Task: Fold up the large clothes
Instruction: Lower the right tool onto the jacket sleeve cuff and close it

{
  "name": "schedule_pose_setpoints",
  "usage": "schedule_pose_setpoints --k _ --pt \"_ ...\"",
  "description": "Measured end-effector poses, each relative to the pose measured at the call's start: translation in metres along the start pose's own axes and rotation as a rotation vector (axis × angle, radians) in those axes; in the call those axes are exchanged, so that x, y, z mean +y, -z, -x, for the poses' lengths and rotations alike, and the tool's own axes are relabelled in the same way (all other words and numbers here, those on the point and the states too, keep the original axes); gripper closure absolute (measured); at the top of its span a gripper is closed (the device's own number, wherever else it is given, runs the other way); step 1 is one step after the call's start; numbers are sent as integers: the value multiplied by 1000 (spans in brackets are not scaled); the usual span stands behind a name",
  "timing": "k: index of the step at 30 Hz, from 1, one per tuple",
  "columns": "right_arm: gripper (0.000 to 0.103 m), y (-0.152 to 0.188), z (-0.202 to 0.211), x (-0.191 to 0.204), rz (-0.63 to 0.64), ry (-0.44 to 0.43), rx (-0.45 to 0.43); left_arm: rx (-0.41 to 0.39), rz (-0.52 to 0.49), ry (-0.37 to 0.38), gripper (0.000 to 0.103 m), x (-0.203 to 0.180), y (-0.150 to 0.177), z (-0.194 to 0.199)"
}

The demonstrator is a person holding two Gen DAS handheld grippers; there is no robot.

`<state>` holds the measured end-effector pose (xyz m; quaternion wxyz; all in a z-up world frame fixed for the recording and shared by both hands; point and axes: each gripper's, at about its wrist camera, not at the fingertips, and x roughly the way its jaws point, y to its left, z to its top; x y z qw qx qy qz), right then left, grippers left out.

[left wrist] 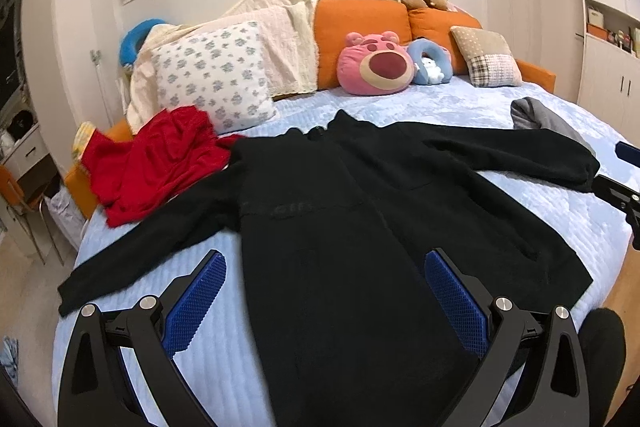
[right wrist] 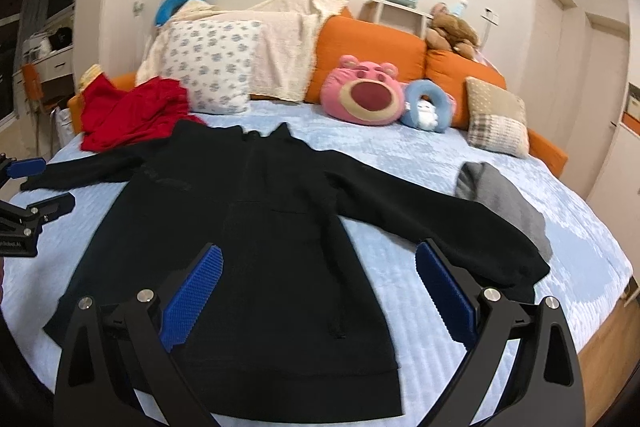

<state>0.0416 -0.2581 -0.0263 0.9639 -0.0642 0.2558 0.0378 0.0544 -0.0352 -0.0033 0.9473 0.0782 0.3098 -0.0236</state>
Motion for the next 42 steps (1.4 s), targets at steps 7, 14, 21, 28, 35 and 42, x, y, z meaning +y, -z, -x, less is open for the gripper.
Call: schedule_pose_setpoints --k 7,14,21,28,35,42 --pt "7 18 -31 -91 -142 92 27 12 -17 106 2 -41 -49 -50" --pt "7 54 -64 -207 -310 169 52 47 -5 192 2 -77 -92 -127" --pt "28 90 -101 -315 -395 164 79 152 -21 253 2 -109 -106 -196" --pt "30 123 -153 -380 -474 82 172 192 -42 242 2 -129 -91 -224" --pt "33 133 -187 -394 -514 -10 223 222 -61 211 2 -133 -76 -238" --pt "63 127 -188 -393 -512 -107 229 218 -27 202 2 -130 -83 -245"
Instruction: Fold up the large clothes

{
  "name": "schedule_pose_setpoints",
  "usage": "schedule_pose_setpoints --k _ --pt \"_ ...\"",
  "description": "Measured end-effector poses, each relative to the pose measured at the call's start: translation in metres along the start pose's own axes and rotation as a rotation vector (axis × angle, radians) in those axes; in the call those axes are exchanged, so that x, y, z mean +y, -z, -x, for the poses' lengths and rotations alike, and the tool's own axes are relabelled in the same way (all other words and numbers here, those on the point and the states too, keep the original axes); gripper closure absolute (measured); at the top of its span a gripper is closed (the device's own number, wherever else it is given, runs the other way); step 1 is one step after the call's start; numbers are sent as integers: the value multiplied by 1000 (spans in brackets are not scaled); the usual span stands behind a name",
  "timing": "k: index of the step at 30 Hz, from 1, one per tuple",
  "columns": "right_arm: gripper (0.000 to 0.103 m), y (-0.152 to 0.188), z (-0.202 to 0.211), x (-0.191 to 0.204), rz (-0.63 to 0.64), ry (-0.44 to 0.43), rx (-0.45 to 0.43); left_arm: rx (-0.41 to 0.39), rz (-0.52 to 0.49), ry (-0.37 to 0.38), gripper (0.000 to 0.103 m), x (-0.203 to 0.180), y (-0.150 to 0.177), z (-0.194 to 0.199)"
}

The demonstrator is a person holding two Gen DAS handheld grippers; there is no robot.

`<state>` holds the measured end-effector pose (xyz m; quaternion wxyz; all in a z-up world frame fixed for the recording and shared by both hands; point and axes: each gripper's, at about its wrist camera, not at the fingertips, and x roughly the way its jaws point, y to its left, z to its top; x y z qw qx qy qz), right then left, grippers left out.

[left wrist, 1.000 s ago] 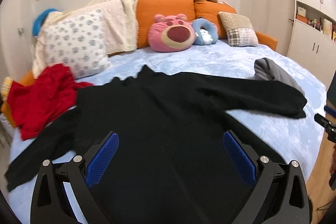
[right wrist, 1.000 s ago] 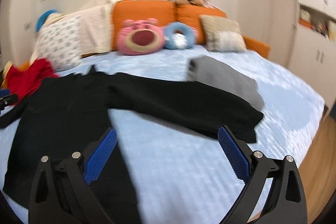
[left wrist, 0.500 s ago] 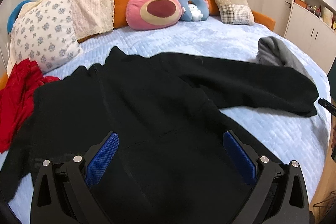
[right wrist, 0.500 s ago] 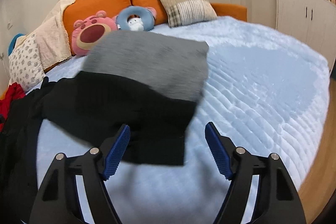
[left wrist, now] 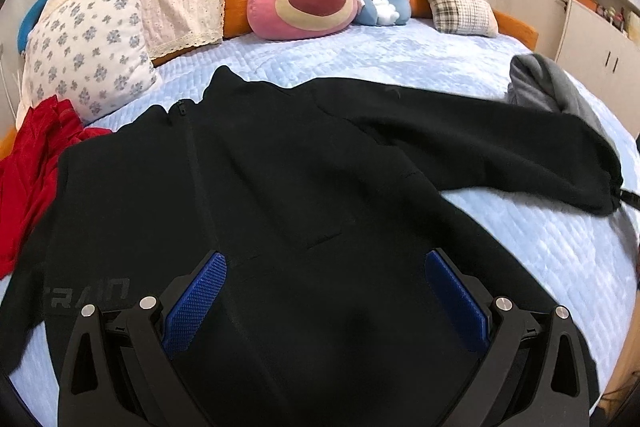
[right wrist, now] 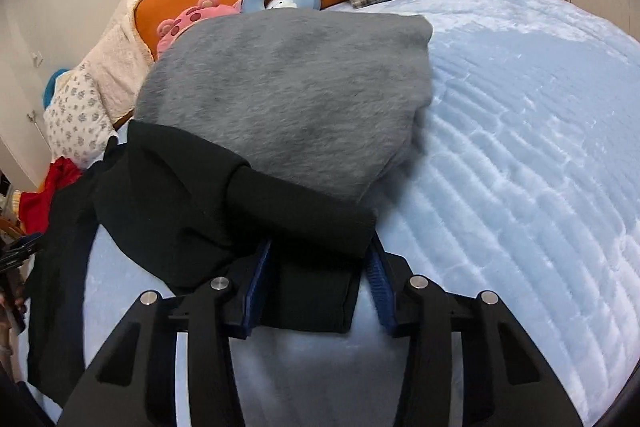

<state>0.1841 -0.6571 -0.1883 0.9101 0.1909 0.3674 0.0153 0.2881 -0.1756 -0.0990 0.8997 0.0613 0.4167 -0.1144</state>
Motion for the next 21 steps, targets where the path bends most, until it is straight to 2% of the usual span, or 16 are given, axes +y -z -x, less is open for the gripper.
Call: schedule_pose_setpoints --k 1,2,3,9,12,17,21 --pt "66 0 1 1 -2 -12 5 -3 8 11 2 1 -2 0" --pt "77 1 3 2 -5 -28 4 -2 14 22 2 2 -4 -2" --pt "81 2 5 3 -11 -44 1 0 19 32 2 3 -6 -3" --pt "87 8 35 18 -29 -88 -27 12 84 69 2 13 -24 -10" --pt "88 1 60 35 -13 -131 -79 -2 75 92 2 14 -31 -13" --pt "89 -48 102 74 63 -174 -194 24 20 103 2 12 -58 -34" --pt "90 -100 117 99 131 -135 -254 57 52 269 2 14 -88 -57"
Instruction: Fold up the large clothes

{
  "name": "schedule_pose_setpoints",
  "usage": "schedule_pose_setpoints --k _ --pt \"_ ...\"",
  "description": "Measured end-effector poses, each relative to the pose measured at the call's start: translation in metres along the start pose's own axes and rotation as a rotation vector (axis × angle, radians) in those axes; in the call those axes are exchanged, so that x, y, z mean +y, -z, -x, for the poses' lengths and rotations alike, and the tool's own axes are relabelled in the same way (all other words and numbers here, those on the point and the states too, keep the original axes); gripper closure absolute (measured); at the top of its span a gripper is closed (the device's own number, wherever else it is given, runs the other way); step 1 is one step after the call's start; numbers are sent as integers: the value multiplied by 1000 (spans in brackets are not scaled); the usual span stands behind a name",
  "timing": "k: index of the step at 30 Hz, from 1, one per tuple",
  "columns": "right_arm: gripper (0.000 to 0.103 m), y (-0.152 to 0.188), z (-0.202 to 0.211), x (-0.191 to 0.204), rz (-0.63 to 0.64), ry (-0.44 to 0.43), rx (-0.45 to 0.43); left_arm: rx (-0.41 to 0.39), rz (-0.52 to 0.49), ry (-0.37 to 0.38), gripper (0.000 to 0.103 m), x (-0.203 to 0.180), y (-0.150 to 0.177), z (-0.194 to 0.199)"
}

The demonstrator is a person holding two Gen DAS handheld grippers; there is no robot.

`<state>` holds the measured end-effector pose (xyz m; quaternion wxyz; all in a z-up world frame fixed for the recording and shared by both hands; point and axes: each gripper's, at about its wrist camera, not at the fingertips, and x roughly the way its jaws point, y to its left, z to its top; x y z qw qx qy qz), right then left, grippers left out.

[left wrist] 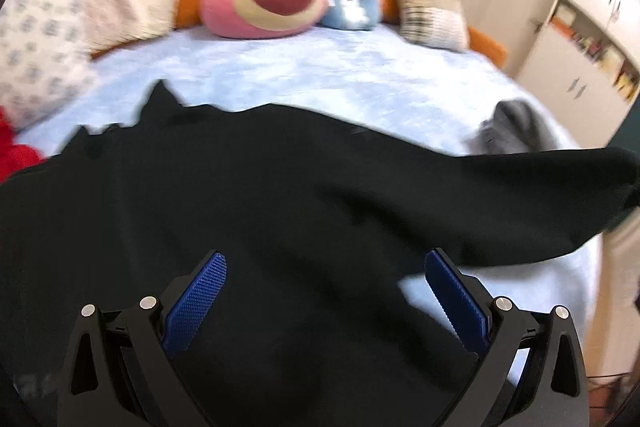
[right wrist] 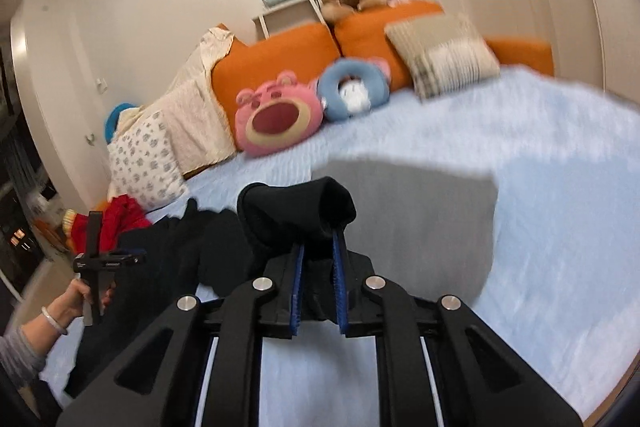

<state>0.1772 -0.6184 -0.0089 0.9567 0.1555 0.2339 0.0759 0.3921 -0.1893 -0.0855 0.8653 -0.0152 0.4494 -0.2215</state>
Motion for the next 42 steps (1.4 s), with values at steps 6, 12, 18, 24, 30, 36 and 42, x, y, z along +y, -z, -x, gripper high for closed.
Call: schedule_pose_setpoints --k 6,12,18,24,30,36,42 --pt "100 -59 1 16 25 8 -67 95 141 130 67 15 -33 -49" --pt "100 -78 -7 41 73 -18 -50 212 265 95 93 44 -21 -93" --pt "100 -104 4 79 91 -97 -100 227 287 117 93 53 -18 -115" --pt "100 -123 26 195 258 -353 -134 215 367 196 93 63 -26 -128" --pt "100 -95 39 321 457 -718 -30 216 473 370 82 88 -20 -126" --pt "100 -5 31 390 567 -963 218 224 487 435 77 102 -21 -122" --pt "100 93 14 412 674 -1023 460 150 589 500 70 146 -19 -108"
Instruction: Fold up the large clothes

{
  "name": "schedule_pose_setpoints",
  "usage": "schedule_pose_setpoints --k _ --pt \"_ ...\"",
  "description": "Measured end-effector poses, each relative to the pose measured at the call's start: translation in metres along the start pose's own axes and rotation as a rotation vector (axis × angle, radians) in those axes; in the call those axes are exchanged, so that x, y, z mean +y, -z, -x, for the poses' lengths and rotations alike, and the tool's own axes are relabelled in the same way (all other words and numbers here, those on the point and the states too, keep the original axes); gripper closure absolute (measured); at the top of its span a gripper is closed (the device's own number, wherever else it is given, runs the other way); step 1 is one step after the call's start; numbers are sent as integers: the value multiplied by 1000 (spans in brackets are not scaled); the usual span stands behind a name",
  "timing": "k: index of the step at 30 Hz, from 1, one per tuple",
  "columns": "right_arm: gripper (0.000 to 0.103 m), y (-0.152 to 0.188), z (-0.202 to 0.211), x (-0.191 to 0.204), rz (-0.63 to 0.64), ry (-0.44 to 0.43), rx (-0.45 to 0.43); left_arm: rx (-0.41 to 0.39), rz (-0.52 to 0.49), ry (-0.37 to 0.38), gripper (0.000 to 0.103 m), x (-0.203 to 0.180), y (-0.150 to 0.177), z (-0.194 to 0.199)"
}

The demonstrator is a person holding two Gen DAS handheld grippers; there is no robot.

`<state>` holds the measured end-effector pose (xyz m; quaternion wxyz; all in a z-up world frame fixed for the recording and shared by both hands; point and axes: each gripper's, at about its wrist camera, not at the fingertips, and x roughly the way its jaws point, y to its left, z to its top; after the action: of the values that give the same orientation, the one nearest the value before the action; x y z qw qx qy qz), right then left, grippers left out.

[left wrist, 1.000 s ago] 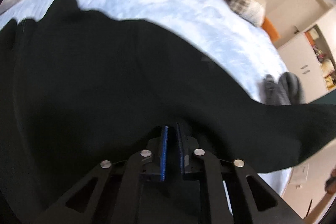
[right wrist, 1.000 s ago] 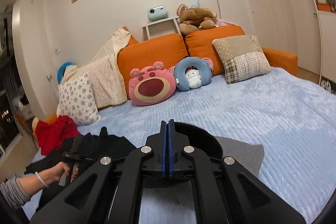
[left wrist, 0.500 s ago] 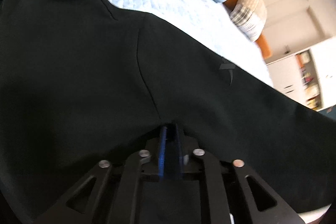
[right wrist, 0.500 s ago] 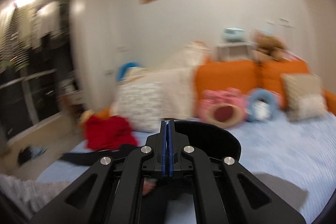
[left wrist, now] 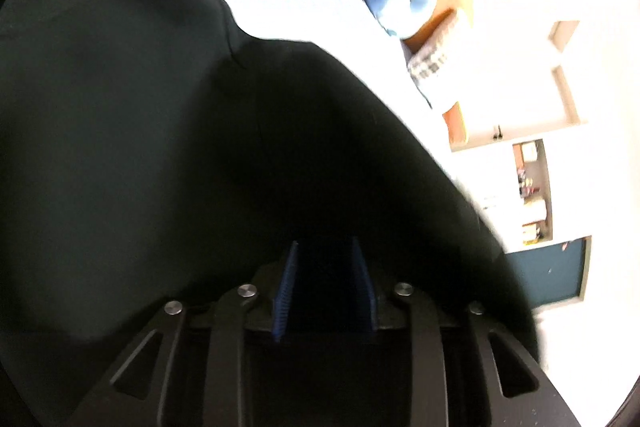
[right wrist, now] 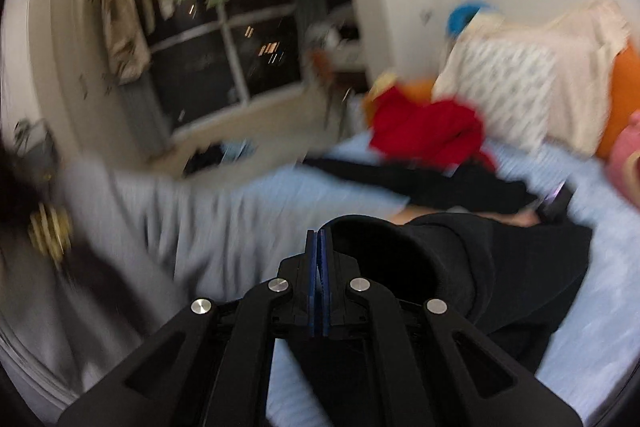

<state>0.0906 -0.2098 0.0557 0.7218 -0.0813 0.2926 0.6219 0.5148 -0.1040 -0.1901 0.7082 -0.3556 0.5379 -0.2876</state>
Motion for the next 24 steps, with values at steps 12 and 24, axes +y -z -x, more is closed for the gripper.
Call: schedule_pose_setpoints --k 12,24 --pt "100 103 -104 13 -82 27 239 -263 -14 -120 70 18 -6 74" --pt "95 103 -120 25 9 87 249 -7 -324 -200 62 -62 31 42"
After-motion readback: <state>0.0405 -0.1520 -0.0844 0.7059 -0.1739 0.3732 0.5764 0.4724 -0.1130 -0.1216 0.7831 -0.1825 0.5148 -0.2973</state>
